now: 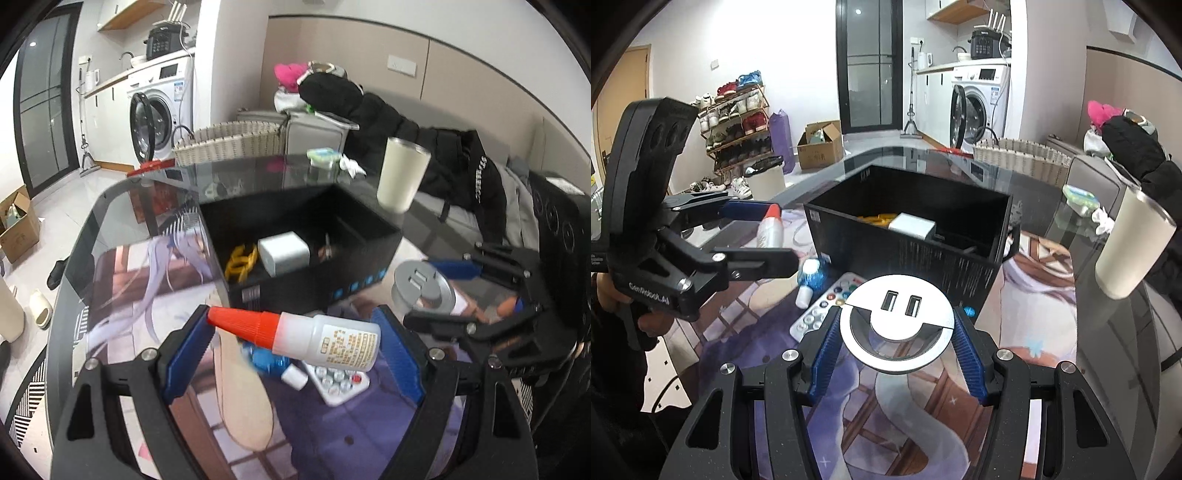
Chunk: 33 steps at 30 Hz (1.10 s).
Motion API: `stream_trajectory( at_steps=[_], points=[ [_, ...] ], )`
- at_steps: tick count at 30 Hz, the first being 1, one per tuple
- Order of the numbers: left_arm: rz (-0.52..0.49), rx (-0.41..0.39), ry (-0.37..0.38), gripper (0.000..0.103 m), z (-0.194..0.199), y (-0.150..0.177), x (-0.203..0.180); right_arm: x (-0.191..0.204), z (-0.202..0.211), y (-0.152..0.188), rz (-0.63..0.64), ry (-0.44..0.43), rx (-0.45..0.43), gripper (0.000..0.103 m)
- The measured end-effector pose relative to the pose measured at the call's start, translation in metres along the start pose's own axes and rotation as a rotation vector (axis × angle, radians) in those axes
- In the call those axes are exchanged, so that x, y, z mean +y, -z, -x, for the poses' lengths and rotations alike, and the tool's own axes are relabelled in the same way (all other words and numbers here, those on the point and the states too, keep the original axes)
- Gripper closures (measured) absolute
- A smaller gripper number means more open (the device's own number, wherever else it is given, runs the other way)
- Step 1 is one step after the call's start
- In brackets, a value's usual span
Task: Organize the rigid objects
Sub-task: 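Carry the hub with the right gripper while the left carries the glue over the box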
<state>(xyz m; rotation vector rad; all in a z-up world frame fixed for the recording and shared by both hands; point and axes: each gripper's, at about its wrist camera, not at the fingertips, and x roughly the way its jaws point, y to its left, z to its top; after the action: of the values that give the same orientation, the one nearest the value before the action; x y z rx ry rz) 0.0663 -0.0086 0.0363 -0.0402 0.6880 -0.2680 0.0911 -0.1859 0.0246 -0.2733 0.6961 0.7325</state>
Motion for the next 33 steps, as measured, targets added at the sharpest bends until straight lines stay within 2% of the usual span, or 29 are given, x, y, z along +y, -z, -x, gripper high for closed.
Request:
stream_trajectory(
  at_steps=[11, 26, 33],
  points=[
    [0.007, -0.078, -0.032, 0.017, -0.003, -0.028, -0.006, -0.006, 0.006, -0.028, 0.018, 0.021, -0.064, 0.045],
    [0.057, -0.096, -0.074, 0.017, -0.021, -0.046, 0.005, -0.034, -0.003, -0.056, 0.004, 0.045, -0.103, 0.044],
    [0.068, -0.106, -0.097, 0.017, -0.037, -0.048, 0.008, -0.038, -0.021, -0.062, 0.013, 0.051, -0.086, 0.044]
  ],
)
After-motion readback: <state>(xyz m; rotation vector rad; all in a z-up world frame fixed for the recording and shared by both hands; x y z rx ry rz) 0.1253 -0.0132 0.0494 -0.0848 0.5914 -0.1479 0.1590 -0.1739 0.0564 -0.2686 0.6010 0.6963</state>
